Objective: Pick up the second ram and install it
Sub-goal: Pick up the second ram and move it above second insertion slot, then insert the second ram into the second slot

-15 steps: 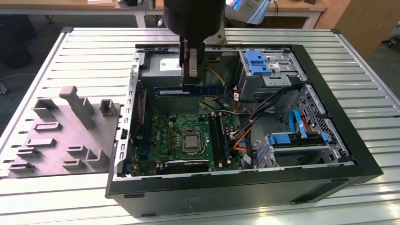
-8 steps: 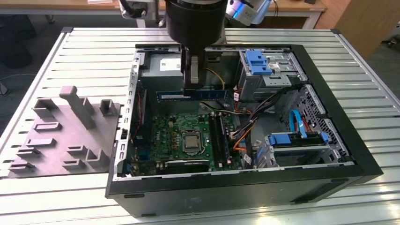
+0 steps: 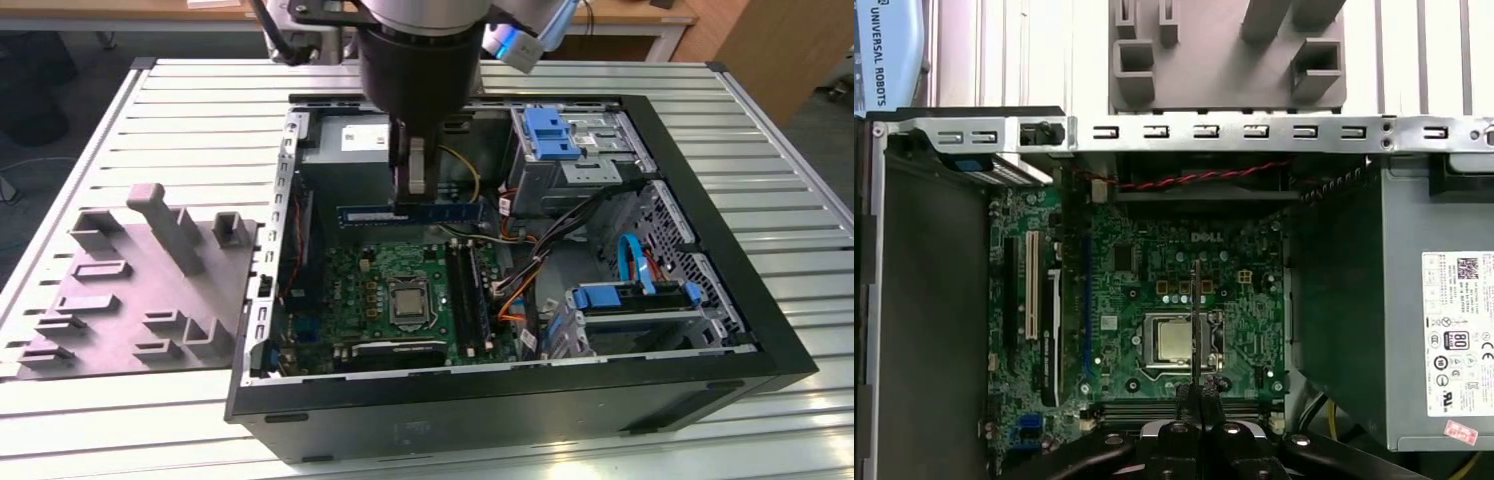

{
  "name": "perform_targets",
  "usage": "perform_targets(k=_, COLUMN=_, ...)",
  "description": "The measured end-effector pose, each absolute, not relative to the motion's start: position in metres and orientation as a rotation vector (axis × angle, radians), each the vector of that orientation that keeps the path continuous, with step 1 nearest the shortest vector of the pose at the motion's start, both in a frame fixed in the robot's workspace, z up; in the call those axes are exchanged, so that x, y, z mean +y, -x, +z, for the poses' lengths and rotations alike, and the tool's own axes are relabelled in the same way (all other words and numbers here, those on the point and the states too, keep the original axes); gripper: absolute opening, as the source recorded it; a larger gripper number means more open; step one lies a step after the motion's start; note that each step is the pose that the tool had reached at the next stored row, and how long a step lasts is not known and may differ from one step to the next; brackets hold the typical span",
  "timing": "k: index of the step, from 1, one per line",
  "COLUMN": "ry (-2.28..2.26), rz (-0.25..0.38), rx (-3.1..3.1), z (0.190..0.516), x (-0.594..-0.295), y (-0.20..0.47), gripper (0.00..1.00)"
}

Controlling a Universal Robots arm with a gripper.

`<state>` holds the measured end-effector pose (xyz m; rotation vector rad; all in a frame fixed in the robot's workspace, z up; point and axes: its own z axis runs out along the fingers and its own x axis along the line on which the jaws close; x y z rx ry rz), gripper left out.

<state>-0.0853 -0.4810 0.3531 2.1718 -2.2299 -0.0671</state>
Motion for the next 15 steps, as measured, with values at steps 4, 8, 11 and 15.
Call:
perform_targets(k=4, ry=-2.172, rz=-0.067, rx=-2.230, z=0.346, x=-0.481, y=0.085, gripper=0.12)
perform_targets(k=8, ry=-2.172, rz=-0.067, rx=-2.230, z=0.339, x=-0.481, y=0.084, gripper=0.12)
perform_targets(k=11, ry=-2.172, rz=-0.067, rx=-2.230, z=0.336, x=-0.481, y=0.083, gripper=0.12)
perform_targets(k=15, ry=-2.172, rz=-0.067, rx=-2.230, z=0.336, x=-0.481, y=0.083, gripper=0.12)
